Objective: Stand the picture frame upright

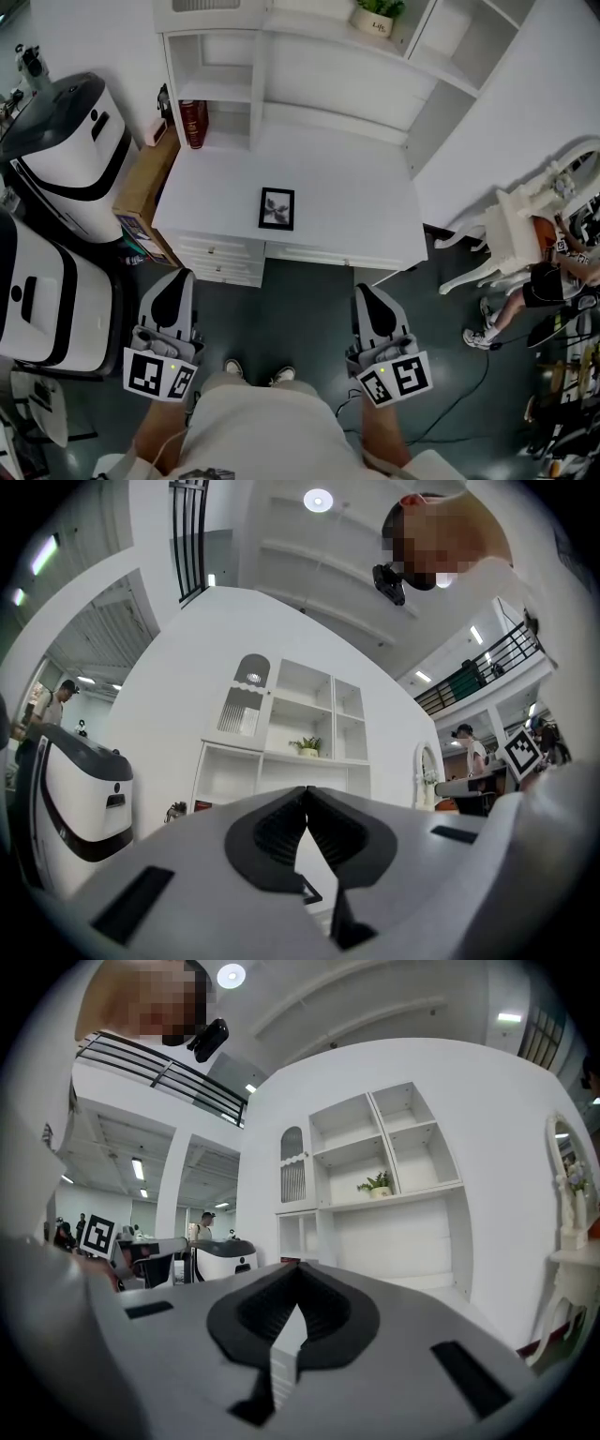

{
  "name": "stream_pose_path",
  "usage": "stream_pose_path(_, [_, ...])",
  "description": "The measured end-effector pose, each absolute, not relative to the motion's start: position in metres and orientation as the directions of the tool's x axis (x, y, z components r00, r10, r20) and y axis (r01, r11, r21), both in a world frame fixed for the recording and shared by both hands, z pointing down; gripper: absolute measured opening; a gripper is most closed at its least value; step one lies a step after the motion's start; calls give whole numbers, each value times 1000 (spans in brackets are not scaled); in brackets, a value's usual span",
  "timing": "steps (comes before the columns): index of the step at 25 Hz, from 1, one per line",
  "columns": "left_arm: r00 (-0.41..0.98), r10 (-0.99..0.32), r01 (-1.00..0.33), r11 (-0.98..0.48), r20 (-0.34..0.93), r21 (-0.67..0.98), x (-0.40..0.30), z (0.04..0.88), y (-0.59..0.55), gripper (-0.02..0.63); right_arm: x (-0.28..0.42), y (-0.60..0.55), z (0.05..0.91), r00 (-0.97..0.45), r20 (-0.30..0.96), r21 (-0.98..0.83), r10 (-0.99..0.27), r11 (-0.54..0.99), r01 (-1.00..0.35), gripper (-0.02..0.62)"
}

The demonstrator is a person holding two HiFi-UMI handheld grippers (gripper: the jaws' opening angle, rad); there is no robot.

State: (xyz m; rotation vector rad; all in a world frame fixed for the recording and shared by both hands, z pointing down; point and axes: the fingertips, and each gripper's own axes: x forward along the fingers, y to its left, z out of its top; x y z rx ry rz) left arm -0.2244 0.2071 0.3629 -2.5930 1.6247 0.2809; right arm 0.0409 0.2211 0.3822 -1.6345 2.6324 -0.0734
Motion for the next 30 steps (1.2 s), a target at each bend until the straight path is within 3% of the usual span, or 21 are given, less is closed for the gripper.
stream_pose_path(6, [401, -894, -902, -423, -199, 82, -230, 364, 203, 20, 49, 219, 374, -432, -45, -67, -901, 434, -898, 9])
stream_pose_path(9, [385, -901, -907, -409, -198, 98, -230, 365, 200, 47, 58, 217, 370, -451, -66, -94, -890, 456, -885, 182])
stream_pose_path(12, [367, -911, -910, -393, -188, 130, -231, 370, 194, 256, 74, 213, 370, -458, -73, -112, -886, 463, -879, 287])
stream_pose_path(14, [365, -913, -908, -392, -183, 147, -230, 373, 192, 357, 88, 210, 371, -448, -75, -127, -891, 454, -882, 382])
stream_pose_path(17, [368, -917, -901, -393, -155, 185, -225, 381, 187, 491, 109, 207, 373, -429, -75, -146, -900, 436, -888, 425])
stream_pose_path(30, [385, -921, -912, -390, -59, 126, -191, 410, 179, 511, 118, 176, 404, -519, -7, -238, -855, 506, -829, 425])
